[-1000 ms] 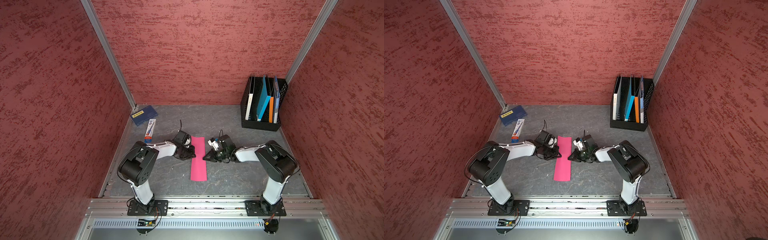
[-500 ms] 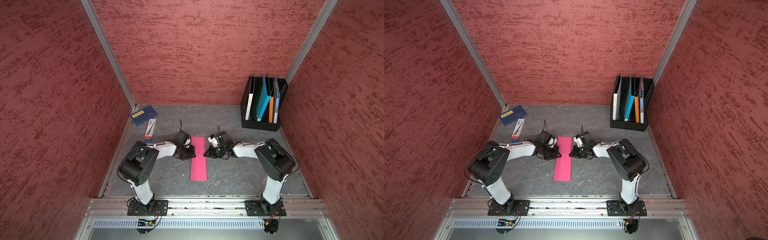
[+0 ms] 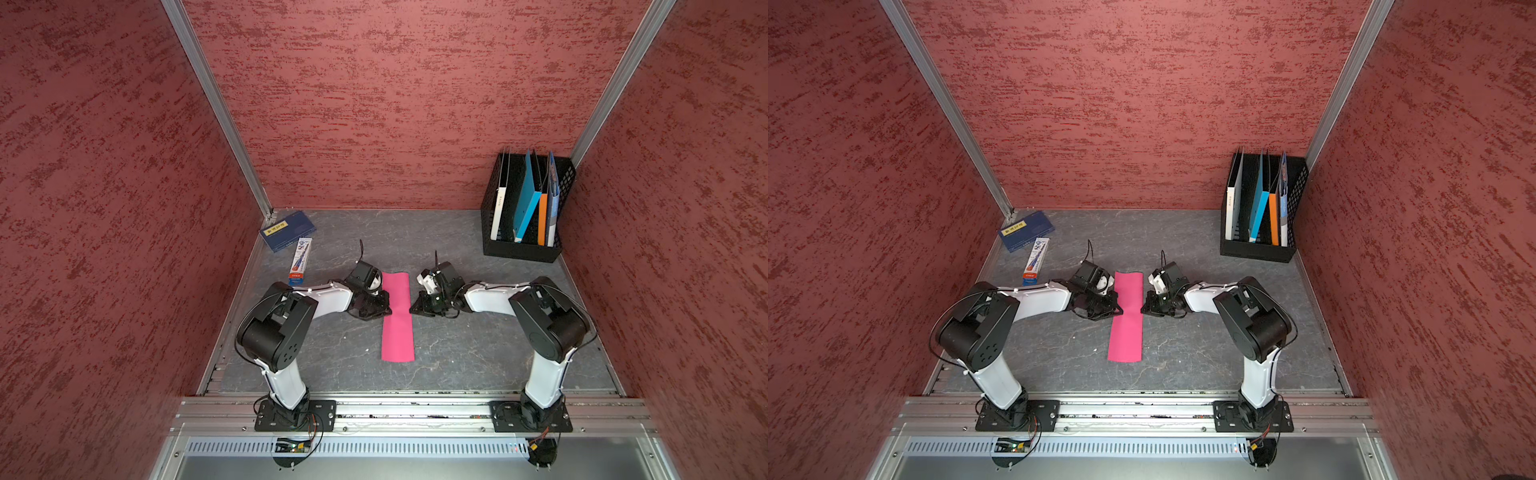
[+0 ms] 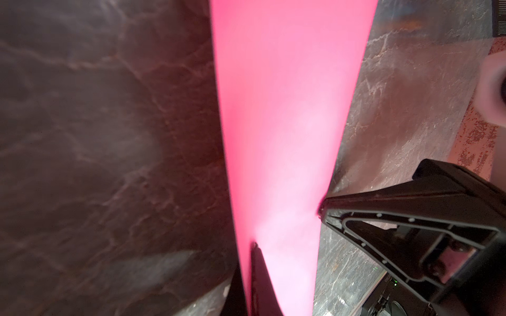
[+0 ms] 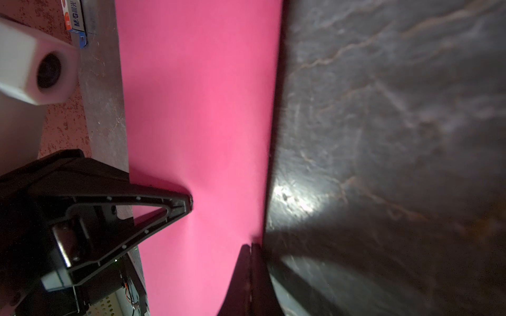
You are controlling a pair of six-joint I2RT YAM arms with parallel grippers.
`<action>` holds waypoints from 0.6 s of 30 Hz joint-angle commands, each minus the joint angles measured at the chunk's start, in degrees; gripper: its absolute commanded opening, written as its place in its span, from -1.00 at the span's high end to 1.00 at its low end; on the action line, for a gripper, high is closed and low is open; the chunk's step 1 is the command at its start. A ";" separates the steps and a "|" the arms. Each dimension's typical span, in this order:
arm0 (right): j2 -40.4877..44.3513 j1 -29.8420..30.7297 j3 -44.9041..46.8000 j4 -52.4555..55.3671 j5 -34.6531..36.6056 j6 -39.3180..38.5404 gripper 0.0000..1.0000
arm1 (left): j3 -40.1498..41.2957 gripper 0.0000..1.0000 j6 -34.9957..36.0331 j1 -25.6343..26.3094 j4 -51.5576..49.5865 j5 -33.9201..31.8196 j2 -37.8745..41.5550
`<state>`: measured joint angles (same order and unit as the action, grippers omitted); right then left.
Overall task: Fold the rectangular paper in half along the long edge
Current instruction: Fold the paper at the center of the board.
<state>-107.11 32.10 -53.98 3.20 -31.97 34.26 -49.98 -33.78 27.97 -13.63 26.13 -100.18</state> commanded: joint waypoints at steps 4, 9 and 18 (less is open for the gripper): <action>1.41 -0.10 -3.92 -1.59 1.33 1.48 1.00 | -0.57 1.00 0.82 -0.32 -0.91 -0.11 -0.48; -2.89 0.16 -10.80 -3.20 -3.11 2.48 1.00 | -0.56 1.00 0.82 -0.28 -1.07 -0.20 -0.28; -14.01 -0.10 -24.23 8.88 3.47 -1.43 1.00 | -0.12 1.00 0.43 -0.49 -1.10 -0.29 0.16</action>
<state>-119.28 32.10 -75.75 5.93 -31.70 34.81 -49.98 -33.78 27.86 -13.72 26.28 -100.18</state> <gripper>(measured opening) 0.047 0.049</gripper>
